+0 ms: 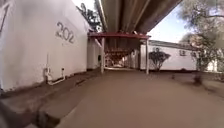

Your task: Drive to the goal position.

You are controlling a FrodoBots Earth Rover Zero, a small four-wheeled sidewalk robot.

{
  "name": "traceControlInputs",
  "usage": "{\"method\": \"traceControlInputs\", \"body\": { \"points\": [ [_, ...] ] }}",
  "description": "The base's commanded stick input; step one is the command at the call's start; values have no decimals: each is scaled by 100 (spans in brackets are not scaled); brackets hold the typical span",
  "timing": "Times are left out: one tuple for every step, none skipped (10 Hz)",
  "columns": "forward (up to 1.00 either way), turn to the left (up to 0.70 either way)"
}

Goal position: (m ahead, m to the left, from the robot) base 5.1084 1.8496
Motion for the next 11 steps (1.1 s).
{"method": "traceControlInputs", "body": {
  "points": [
    [70,0],
    [70,0],
    [70,0],
    [70,0],
    [70,0],
    [70,0],
    [70,0],
    [70,0],
    [70,0],
    [70,0],
    [70,0]
  ]
}}
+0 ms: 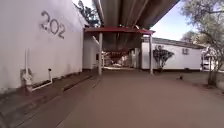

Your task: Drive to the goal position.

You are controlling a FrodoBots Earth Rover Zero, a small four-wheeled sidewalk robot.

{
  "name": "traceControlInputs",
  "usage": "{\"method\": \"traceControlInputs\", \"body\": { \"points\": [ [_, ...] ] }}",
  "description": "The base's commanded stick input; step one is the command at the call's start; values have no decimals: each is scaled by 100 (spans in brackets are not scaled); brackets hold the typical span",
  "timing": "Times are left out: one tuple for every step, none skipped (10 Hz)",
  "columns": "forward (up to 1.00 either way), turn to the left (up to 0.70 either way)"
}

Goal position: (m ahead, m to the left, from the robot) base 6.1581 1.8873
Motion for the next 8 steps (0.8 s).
{"method": "traceControlInputs", "body": {
  "points": [
    [70,0],
    [70,0],
    [70,0],
    [70,0],
    [70,0],
    [70,0],
    [70,-5],
    [70,-24]
  ]
}}
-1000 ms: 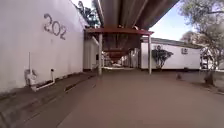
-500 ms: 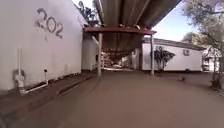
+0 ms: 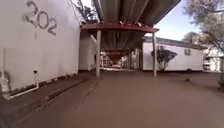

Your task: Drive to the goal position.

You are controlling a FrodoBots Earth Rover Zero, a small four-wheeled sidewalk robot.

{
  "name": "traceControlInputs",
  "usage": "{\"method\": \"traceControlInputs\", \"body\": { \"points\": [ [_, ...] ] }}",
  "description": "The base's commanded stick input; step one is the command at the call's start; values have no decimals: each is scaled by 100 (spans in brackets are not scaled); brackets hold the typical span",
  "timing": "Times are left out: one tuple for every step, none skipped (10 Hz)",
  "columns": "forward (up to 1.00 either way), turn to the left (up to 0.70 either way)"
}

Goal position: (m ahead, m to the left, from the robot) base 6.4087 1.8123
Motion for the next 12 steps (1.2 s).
{"method": "traceControlInputs", "body": {
  "points": [
    [70,-19],
    [70,0],
    [70,0],
    [70,0],
    [70,0],
    [70,0],
    [70,0],
    [70,0],
    [70,0],
    [70,0],
    [70,0],
    [70,0]
  ]
}}
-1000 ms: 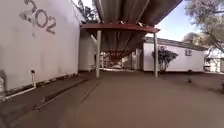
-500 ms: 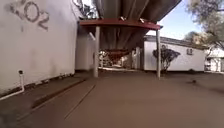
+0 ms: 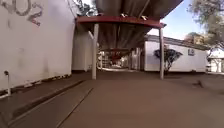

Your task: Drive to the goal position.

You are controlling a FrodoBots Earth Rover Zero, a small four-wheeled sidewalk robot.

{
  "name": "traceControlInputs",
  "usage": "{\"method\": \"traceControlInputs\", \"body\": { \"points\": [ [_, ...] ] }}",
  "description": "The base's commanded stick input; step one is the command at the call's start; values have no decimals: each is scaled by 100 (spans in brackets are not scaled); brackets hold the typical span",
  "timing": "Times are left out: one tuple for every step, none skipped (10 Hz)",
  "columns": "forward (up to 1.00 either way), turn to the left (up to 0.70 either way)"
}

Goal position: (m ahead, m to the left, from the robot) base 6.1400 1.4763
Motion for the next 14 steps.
{"method": "traceControlInputs", "body": {
  "points": [
    [70,0],
    [70,0],
    [70,0],
    [70,0],
    [70,0],
    [70,0],
    [70,0],
    [70,0],
    [70,0],
    [70,0],
    [70,0],
    [70,0],
    [70,0],
    [70,0]
  ]
}}
